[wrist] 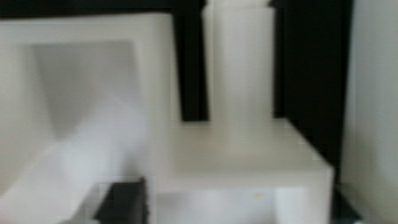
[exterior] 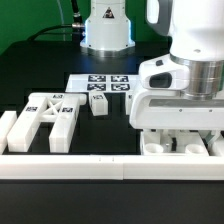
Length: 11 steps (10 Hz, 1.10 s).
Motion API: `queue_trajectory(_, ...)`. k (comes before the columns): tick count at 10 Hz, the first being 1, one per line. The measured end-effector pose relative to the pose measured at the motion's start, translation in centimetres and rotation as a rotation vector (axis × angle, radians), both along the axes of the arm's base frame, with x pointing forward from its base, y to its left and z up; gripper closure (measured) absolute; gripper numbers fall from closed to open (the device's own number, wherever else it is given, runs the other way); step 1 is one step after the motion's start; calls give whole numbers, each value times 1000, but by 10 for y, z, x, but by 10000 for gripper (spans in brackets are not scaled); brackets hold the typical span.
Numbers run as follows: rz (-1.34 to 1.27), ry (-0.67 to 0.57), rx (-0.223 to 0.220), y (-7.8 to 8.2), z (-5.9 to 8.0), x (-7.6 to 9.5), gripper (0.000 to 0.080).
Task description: Assemble chair
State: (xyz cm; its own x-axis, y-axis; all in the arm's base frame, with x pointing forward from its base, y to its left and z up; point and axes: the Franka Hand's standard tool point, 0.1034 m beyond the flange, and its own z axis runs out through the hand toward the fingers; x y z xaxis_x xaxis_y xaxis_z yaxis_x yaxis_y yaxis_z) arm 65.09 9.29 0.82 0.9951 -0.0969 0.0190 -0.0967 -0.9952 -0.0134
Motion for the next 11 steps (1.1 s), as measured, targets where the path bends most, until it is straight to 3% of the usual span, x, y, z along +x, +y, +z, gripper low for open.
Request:
queue_trajectory(1,9,0,-8,-7,1,0,259)
queue_trajectory(2,26,-4,-10,-10,4,0,259)
queue_trajectory(3,76,-23,-9,-11,13,-2,169)
queue_trajectory(7,105,-31,-4,-12,56,-22,150)
queue_trajectory(11,113,-26,-5,-14,56,-28,150)
